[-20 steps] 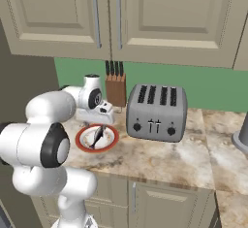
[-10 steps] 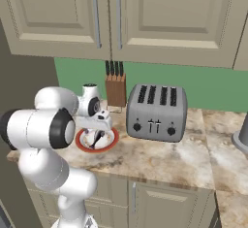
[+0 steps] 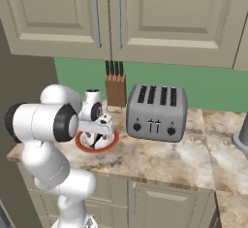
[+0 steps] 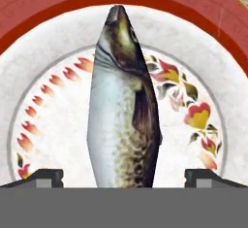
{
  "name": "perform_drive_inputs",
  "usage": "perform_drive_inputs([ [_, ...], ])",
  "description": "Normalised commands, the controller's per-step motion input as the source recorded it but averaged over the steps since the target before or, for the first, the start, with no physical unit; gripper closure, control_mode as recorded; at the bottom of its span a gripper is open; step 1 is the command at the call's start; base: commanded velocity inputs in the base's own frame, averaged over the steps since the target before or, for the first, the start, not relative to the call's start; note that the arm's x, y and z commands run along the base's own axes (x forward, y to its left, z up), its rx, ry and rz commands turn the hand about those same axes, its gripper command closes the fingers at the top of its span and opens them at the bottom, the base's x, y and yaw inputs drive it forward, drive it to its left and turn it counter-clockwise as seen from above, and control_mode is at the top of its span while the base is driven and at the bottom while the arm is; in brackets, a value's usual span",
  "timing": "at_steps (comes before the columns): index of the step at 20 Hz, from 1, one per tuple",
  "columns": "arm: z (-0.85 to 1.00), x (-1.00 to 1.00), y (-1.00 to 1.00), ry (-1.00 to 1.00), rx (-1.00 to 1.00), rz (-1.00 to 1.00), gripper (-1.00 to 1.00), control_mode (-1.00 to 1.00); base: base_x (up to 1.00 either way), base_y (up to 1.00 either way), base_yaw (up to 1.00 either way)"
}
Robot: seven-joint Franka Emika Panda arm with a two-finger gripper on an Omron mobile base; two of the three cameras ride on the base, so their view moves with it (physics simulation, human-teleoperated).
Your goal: Place the fish on the counter behind the older fish on the same shelf of the fridge to maintain FIFO order. Close the fridge door when finished.
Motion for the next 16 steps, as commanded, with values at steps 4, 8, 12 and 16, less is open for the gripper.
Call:
perform_drive_inputs([
  [4, -0.15, 0.24, 0.14, 0.0, 0.0, 0.0, -1.0, -1.0, 0.0, 0.0, 0.0],
  [8, -0.04, 0.16, 0.08, 0.0, 0.0, 0.0, 1.0, -1.0, 0.0, 0.0, 0.0],
  [12, -0.04, -0.16, 0.0, 0.0, -0.01, 0.0, 1.0, -1.0, 0.0, 0.0, 0.0],
  [16, 0.2, -0.11, 0.0, -0.1, 0.01, -0.02, 1.0, -1.0, 0.0, 0.0, 0.0],
])
